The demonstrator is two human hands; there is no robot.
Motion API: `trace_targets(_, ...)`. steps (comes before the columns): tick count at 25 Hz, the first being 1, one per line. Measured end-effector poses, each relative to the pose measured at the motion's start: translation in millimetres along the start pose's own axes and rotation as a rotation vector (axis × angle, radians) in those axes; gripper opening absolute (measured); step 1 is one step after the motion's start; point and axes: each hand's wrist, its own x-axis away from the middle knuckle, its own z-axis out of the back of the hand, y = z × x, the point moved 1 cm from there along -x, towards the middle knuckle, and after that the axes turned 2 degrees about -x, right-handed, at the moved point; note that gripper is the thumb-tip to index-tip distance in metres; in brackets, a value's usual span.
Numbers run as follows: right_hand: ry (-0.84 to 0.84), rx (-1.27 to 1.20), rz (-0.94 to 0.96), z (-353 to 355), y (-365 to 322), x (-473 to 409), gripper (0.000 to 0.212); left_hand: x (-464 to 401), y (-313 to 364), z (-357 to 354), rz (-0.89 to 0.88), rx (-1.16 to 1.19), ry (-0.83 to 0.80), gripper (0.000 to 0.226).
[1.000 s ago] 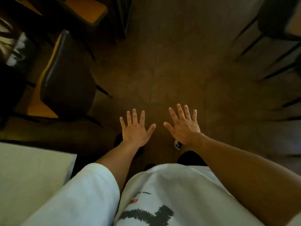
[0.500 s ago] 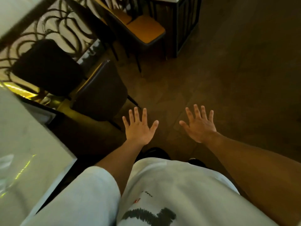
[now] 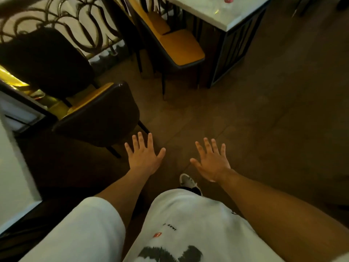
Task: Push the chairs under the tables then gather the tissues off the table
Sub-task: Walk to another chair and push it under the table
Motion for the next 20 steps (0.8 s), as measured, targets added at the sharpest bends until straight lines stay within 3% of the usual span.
trace_targets(7, 0.021, 0.160, 0.097, 99.9, 2.0, -119.2, 0.075, -92.6, 4.6, 51.4, 0.021, 0.100, 0.139, 0.090)
trace_targets(13, 0.074, 0.268, 0.429, 149.2, -115.4, -211.6, 0.083, -120.9, -78.6, 93.0, 0.271, 0.064, 0.262, 0.096)
trace_targets(17, 0.127, 0.339, 0.746, 175.1, -213.1, -265.9, 0.089, -130.1, -146.8, 103.2, 0.421, -0.010, 0.240, 0.101)
trace_targets(20, 0.120, 0.354, 0.882, 185.9, -269.4, -299.2, 0.094, -152.6, -183.9, 110.6, 0.478, -0.005, 0.106, 0.108)
